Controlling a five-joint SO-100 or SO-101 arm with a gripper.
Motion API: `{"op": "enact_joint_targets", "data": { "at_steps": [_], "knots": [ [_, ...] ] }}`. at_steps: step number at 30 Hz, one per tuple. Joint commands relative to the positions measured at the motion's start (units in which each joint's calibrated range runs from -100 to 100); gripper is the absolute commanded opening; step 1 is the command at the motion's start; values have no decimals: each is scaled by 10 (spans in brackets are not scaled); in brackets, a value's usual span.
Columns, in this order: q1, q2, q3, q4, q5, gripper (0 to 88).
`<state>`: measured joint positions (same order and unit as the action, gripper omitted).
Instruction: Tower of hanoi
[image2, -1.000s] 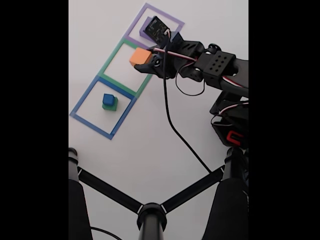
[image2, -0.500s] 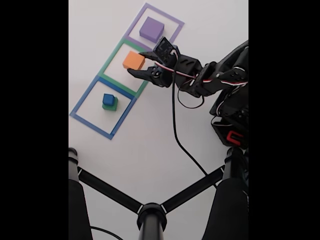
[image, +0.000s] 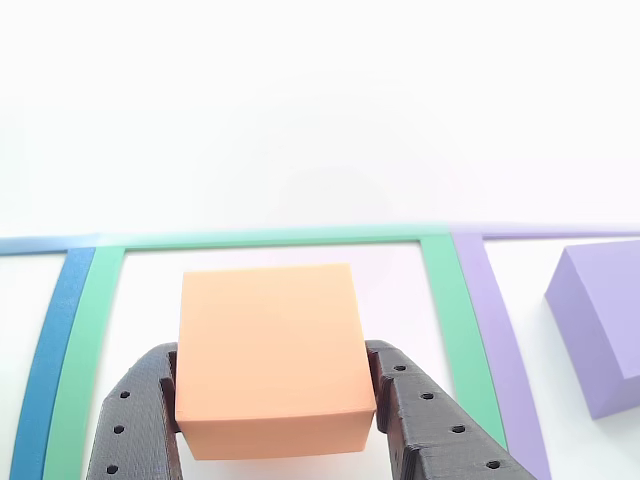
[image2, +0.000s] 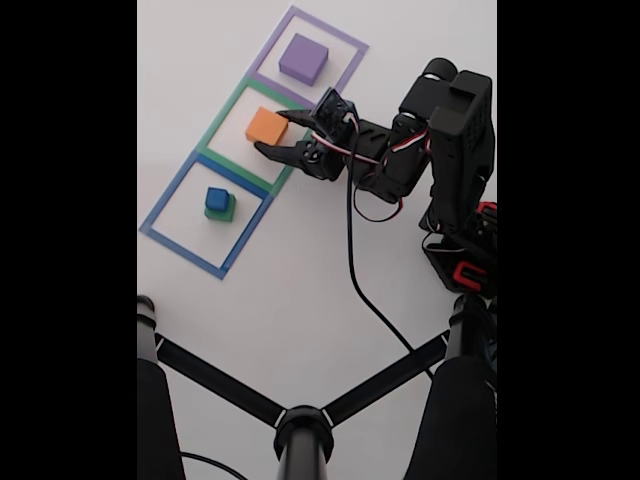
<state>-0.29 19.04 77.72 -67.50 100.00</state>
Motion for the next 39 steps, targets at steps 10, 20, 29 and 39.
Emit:
{"op": "enact_joint_targets", "data": {
  "at_steps": [10, 20, 29, 39],
  "knots": [
    [3, 64, -49, -54, 0, 86],
    [10, 77, -50, -58, 0, 184],
    [15, 71, -56, -56, 0, 295],
    [17, -180, -29, 188, 0, 289]
  ]
}}
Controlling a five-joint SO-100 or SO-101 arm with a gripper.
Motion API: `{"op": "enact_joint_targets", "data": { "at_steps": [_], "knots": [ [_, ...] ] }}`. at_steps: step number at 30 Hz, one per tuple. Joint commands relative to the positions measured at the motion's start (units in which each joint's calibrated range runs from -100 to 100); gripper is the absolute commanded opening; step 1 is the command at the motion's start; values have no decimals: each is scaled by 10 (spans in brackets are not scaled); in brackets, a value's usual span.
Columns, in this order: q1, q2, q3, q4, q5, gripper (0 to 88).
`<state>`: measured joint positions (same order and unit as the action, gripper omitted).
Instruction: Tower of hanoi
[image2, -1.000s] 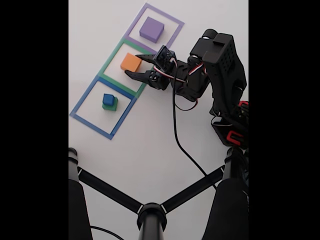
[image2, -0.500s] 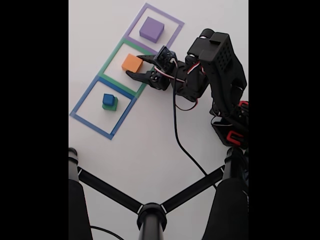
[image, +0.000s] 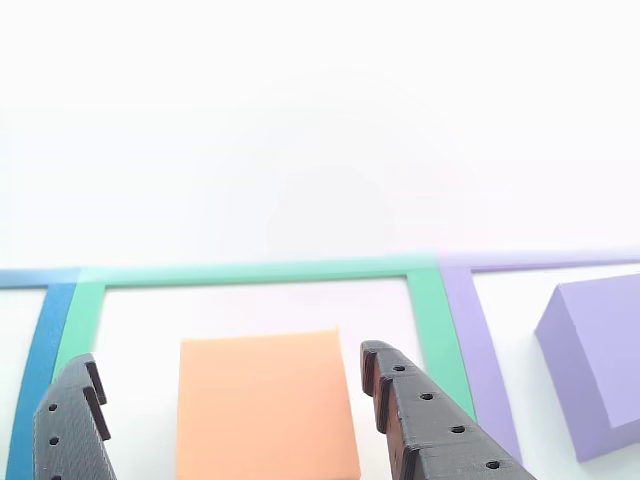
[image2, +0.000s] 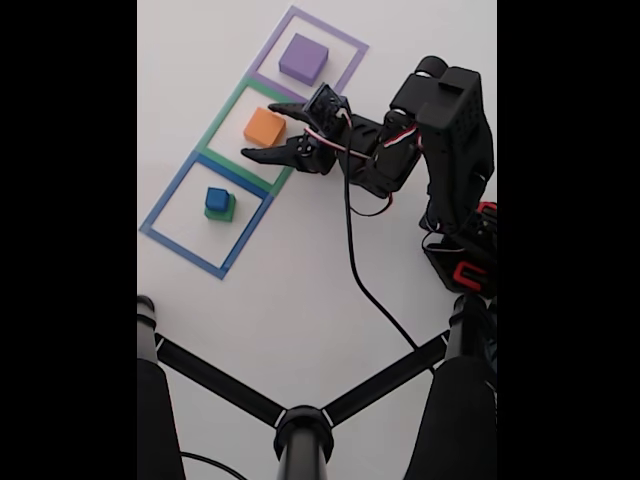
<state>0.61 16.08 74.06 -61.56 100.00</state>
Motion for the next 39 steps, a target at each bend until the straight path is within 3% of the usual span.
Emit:
{"op": "enact_joint_targets", "data": {
  "at_steps": [1, 8, 13, 19, 24, 30, 39],
  "knots": [
    [8, -191, 8, 175, 0, 287],
    [4, -436, -40, 505, 0, 219],
    [-3, -550, -133, 762, 0, 67],
    [-3, -630, -339, 1136, 0, 19],
    [-28, -634, -535, 1375, 0, 12],
    [-84, -638, -649, 1488, 0, 18],
    [-152, -664, -694, 1539, 0, 27]
  ]
}}
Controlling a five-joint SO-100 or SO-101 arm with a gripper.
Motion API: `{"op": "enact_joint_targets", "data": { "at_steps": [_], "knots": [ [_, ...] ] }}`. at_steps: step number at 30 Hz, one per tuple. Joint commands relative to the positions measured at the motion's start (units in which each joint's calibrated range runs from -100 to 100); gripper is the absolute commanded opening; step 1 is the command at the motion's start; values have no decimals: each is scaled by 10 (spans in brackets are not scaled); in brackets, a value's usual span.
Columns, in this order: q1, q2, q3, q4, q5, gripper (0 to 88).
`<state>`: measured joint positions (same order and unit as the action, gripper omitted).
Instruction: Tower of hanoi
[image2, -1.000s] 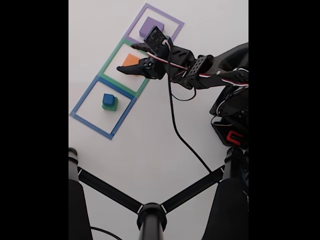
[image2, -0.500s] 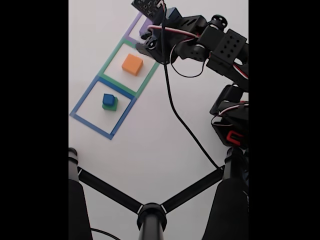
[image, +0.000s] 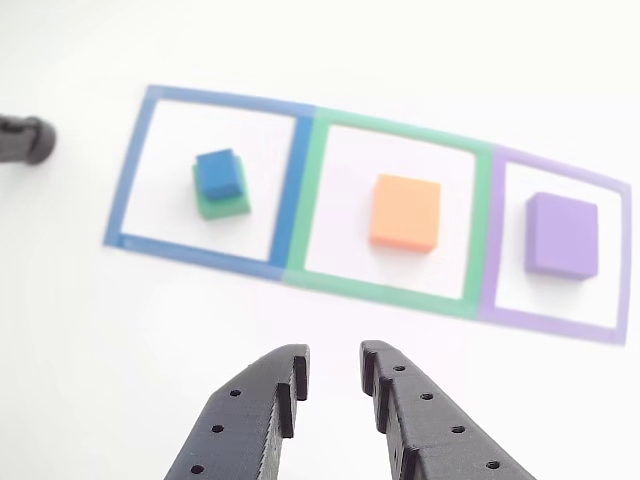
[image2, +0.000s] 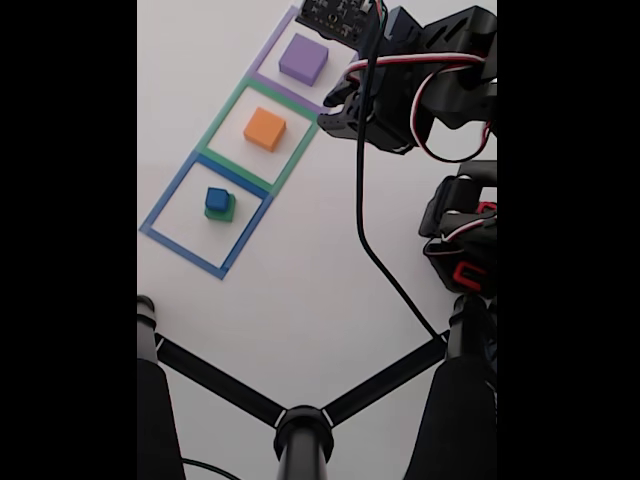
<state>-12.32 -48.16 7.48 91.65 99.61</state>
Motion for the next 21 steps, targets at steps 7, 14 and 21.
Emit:
{"op": "enact_joint_targets", "data": {
  "at_steps": [7, 14, 21],
  "knots": [
    [-36, -50, 49, -27, 4, 213],
    [-16, -80, 242, -196, 4, 318],
    [-14, -95, 483, -491, 4, 318]
  ]
}}
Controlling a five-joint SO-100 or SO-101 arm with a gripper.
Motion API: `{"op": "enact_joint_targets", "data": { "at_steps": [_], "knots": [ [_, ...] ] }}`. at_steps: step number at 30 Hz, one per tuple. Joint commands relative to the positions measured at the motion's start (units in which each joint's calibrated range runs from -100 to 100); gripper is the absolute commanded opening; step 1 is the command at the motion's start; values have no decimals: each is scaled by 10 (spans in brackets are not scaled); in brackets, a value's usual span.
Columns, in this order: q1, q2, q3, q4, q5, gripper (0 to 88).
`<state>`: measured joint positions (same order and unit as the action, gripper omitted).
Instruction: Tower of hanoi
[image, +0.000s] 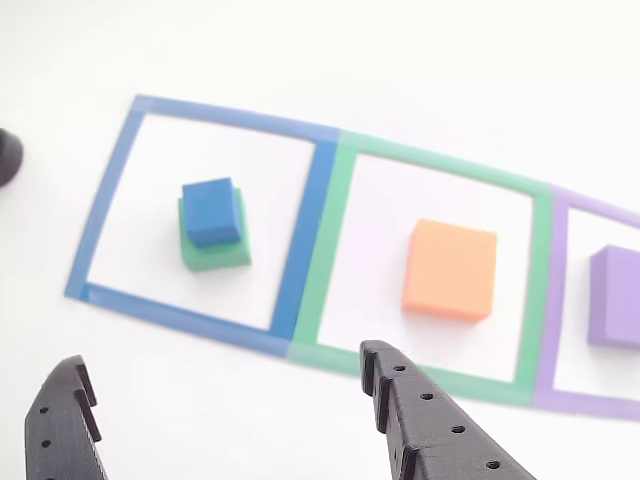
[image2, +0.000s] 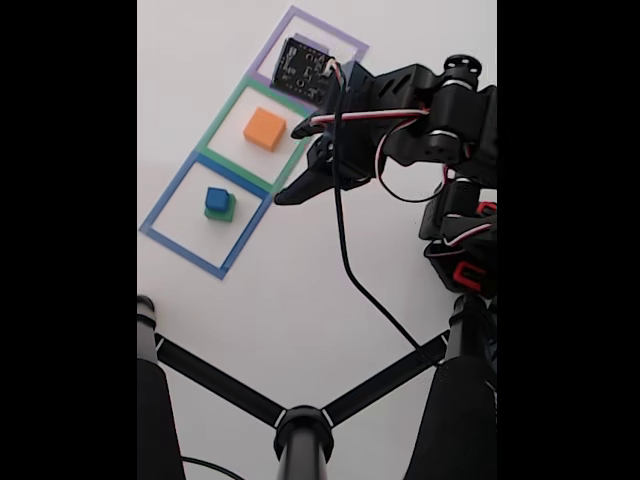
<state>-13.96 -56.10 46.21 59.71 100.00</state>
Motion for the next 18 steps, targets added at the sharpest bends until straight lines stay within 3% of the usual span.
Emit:
{"op": "enact_joint_targets", "data": {
  "at_steps": [1, 4, 12, 18],
  "knots": [
    [2, -14, 125, -218, 0, 323],
    [-3, -6, 234, -395, 0, 346],
    [-7, 89, 391, -711, 0, 370],
    [-15, 204, 412, -863, 0, 371]
  ]
}}
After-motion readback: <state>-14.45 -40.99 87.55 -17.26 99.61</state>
